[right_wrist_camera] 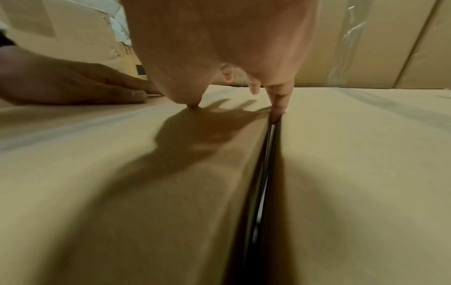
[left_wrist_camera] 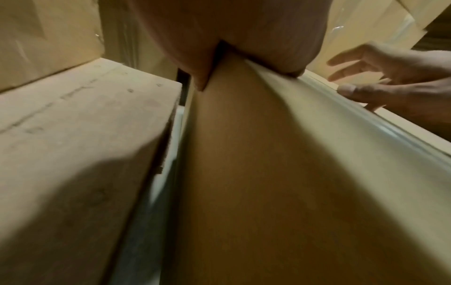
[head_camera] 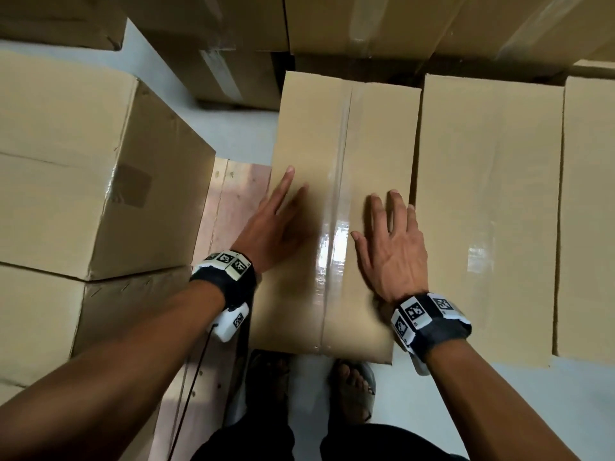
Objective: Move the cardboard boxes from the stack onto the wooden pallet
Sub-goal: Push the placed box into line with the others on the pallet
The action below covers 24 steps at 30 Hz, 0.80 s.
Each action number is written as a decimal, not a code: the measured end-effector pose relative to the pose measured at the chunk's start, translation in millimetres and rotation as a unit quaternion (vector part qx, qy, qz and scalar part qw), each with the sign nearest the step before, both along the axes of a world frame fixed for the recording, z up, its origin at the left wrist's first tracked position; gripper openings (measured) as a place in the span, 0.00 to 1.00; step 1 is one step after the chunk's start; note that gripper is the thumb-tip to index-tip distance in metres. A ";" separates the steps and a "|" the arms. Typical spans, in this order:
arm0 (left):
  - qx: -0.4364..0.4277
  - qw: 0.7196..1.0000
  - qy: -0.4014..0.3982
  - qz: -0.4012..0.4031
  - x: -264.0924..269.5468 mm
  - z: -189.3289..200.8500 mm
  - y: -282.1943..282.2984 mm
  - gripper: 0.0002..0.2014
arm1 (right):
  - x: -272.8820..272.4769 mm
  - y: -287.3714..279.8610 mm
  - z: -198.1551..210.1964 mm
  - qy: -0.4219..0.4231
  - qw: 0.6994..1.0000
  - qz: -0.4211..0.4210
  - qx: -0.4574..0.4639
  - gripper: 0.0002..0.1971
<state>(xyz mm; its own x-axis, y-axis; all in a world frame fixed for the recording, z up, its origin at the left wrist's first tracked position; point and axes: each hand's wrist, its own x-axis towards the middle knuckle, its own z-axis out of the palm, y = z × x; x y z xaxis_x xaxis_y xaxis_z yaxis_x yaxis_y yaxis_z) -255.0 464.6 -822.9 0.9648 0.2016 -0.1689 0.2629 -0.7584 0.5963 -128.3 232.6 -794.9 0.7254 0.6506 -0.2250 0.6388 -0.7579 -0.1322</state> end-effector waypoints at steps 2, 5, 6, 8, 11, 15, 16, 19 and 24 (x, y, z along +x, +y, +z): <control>0.015 0.999 0.004 -0.034 3.9 -2.6 -20.4 0.42 | 3.2 -14.5 2.9 0.004 1.000 -0.016 0.023 0.34; 0.021 0.999 -0.005 -0.045 12.1 -2.0 -45.4 0.39 | 12.0 -41.3 -2.5 0.051 0.993 -0.060 0.087 0.35; 0.008 0.999 -0.012 -0.034 14.0 -1.3 -47.9 0.39 | 14.3 -48.8 -6.0 0.074 0.988 -0.069 0.120 0.35; -0.019 1.000 -0.023 -0.011 11.9 0.0 -46.6 0.39 | 15.8 -57.7 -11.4 0.107 0.978 -0.062 0.167 0.36; -0.017 1.000 -0.018 -0.008 2.9 -4.0 -41.5 0.39 | 17.3 -56.5 -18.2 0.128 0.972 -0.026 0.194 0.37; -0.005 0.999 -0.033 0.006 -1.1 -7.4 -48.9 0.37 | 19.1 -55.9 -24.1 0.125 0.975 -0.024 0.185 0.38; 0.000 0.999 -0.041 0.009 -1.5 -8.3 -49.4 0.37 | 19.5 -56.1 -24.2 0.128 0.973 -0.022 0.189 0.38; -0.003 0.999 -0.037 0.007 -3.0 -7.3 -48.5 0.36 | 19.8 -56.1 -17.0 0.145 0.969 -0.016 0.199 0.38; -0.008 0.999 -0.032 0.006 -10.7 27.4 -44.4 0.35 | 12.6 -59.2 23.1 0.164 0.964 -0.011 0.209 0.38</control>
<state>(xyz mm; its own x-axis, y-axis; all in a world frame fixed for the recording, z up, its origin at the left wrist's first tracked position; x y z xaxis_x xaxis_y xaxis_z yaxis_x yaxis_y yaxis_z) -265.7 420.1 -795.5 0.9709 0.2120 -0.1112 0.2342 -0.7456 0.6239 -115.7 173.4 -771.8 0.6741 0.7195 -0.1670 0.4949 -0.6078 -0.6210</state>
